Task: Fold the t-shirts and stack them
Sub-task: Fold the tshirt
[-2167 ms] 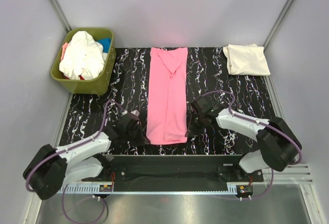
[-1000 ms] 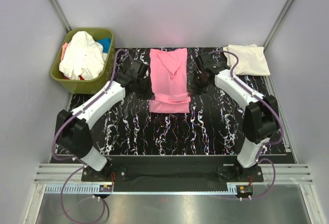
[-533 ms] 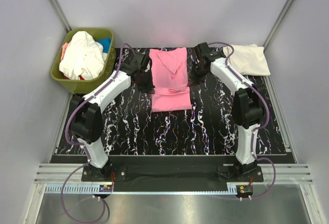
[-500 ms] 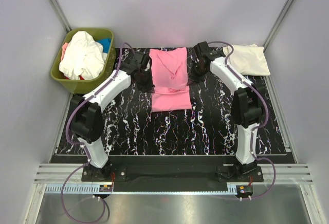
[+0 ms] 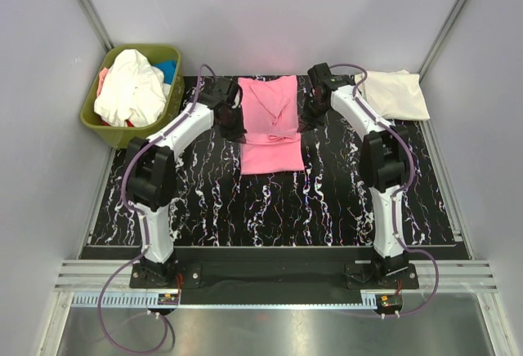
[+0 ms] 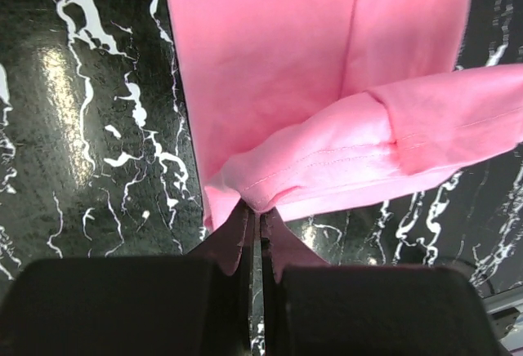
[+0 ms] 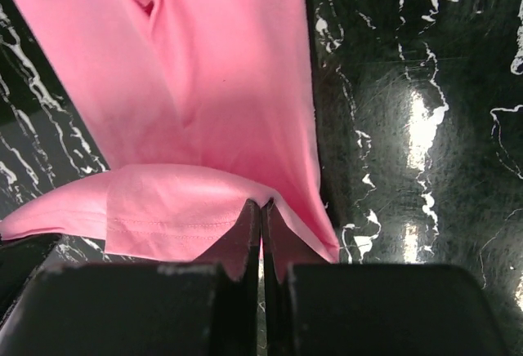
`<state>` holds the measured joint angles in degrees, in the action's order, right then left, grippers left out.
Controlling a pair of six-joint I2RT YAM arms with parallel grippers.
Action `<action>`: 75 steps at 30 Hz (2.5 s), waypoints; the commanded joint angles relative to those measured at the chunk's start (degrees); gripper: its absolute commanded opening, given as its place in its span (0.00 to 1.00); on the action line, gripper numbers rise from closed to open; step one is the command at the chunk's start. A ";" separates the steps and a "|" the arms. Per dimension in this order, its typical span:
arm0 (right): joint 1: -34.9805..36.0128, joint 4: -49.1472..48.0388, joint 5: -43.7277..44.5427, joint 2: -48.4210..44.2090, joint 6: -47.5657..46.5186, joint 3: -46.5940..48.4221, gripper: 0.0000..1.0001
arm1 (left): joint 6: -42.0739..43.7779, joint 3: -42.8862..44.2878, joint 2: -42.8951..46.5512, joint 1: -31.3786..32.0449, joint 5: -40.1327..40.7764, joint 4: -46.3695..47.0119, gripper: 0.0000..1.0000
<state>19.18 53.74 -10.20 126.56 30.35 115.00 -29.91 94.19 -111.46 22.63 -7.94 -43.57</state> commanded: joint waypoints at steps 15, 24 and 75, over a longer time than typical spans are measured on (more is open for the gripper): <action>-2.04 1.64 -3.16 10.63 -1.08 10.42 0.00 | 2.93 7.58 -8.24 -2.68 -1.55 1.03 0.00; -3.71 3.74 -5.09 18.62 1.38 21.48 0.29 | 1.35 12.15 -16.41 -3.64 -2.69 1.13 0.04; -0.64 -1.52 2.90 12.61 -5.91 28.30 0.30 | 4.87 -27.49 29.46 -0.22 -0.93 7.35 0.60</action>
<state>18.65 56.53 -8.49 150.39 27.38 147.83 -22.92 66.19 -80.71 22.06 -6.04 -42.87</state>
